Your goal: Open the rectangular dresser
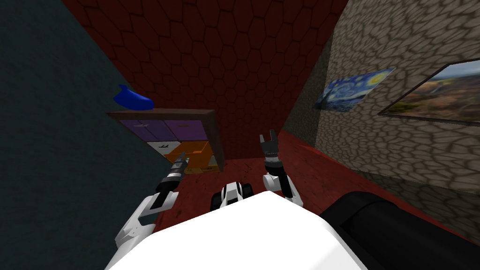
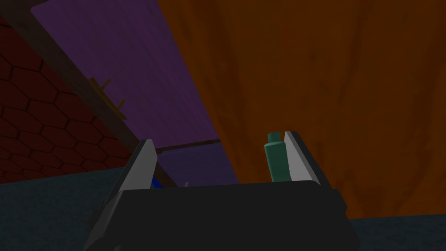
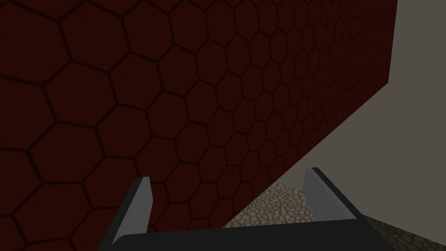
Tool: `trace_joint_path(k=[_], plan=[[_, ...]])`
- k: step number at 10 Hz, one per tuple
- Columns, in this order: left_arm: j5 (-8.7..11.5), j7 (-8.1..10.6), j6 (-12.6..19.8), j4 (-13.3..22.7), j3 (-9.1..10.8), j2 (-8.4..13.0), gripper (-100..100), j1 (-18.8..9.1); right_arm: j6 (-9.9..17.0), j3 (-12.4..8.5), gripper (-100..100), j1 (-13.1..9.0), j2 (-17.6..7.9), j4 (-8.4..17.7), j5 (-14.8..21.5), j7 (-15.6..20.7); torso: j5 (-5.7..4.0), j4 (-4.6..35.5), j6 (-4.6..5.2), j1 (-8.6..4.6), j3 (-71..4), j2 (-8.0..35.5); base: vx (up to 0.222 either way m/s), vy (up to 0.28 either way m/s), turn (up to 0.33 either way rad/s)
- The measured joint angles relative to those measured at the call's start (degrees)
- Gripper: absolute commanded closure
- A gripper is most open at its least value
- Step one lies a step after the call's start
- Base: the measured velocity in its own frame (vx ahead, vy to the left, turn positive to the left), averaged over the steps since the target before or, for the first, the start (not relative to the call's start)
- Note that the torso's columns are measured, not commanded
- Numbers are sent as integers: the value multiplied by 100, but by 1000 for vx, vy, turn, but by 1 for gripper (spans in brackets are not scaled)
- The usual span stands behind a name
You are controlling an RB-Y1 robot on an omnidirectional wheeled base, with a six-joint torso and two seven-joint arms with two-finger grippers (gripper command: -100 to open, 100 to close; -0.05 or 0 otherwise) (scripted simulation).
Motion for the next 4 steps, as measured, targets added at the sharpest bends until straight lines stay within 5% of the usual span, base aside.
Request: trace_joint_path(k=[4], plan=[[-1,1,11,13,-2,-2,0,9,0,0,0,0,0,0,0,0,8,-8,1,6,-2,-5,0,0,0]])
